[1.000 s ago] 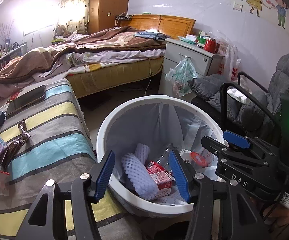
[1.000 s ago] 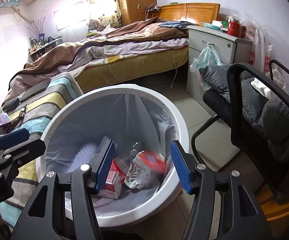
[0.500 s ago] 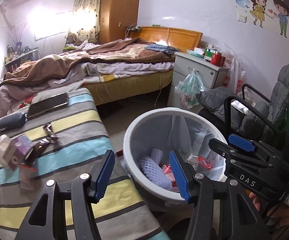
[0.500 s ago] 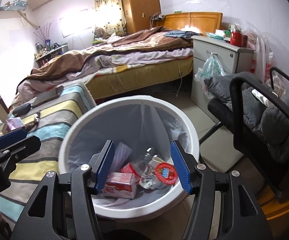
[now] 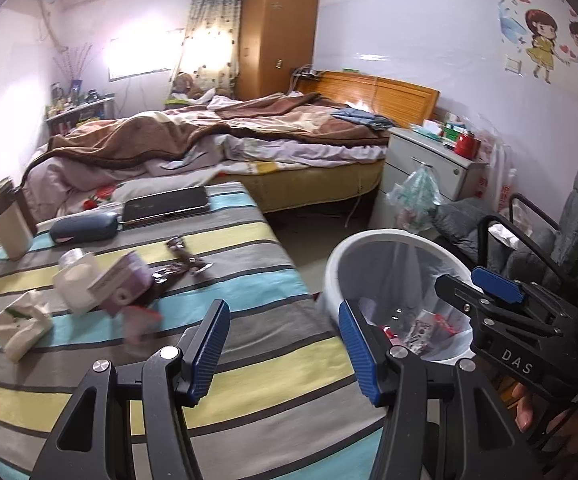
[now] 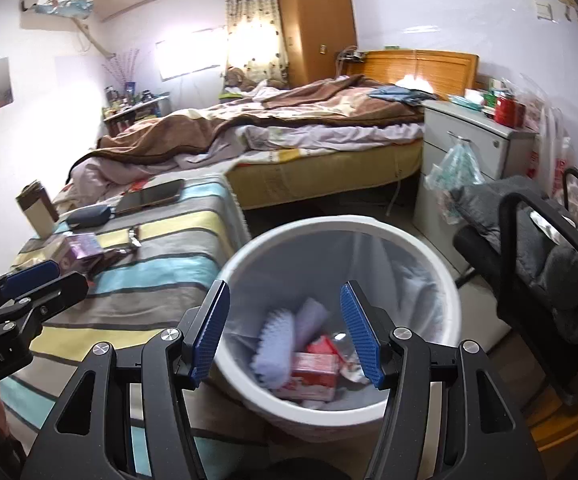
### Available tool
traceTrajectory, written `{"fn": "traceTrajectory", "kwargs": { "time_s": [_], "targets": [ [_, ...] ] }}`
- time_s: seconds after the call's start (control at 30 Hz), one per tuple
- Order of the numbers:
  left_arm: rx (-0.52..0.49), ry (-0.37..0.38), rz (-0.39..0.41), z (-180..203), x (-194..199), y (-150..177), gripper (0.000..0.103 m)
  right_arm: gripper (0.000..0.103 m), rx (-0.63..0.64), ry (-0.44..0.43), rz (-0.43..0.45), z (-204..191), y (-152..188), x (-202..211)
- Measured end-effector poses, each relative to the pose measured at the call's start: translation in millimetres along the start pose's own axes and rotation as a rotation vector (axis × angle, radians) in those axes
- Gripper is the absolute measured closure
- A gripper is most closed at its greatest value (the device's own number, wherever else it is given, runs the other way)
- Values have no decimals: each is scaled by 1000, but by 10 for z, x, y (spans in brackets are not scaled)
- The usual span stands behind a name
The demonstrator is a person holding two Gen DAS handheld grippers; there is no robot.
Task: Collect trash
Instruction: 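Move both open tools back over the bed toward the purple juice box and white bag, then grasp the purple juice box with the right tool while the left tool grasps the white printed bag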
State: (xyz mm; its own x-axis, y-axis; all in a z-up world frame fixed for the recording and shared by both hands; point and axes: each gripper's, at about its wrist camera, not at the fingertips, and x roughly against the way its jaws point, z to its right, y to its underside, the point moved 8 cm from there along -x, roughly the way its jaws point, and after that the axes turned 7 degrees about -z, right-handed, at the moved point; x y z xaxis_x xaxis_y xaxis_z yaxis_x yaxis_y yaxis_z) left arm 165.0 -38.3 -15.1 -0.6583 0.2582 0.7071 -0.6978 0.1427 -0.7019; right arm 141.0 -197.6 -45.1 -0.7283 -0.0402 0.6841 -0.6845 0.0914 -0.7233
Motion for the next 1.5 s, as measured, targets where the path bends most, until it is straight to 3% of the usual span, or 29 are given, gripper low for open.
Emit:
{"fn": "traceTrajectory", "kwargs": {
  "time_s": [0.37, 0.93, 1.17, 1.5],
  "targets": [
    [88, -78, 33, -725, 257, 128, 46, 43, 101, -77, 38, -554, -52, -2],
    [241, -212, 13, -2120, 436, 373, 43, 38, 234, -258, -36, -1459, 15, -252],
    [317, -227, 0, -2603, 434, 471, 41, 38, 296, -277, -68, -1792, 44, -372],
    [318, -228, -47, -3007, 240, 476, 37, 38, 327, -265, -95, -2037, -26, -558]
  ]
}}
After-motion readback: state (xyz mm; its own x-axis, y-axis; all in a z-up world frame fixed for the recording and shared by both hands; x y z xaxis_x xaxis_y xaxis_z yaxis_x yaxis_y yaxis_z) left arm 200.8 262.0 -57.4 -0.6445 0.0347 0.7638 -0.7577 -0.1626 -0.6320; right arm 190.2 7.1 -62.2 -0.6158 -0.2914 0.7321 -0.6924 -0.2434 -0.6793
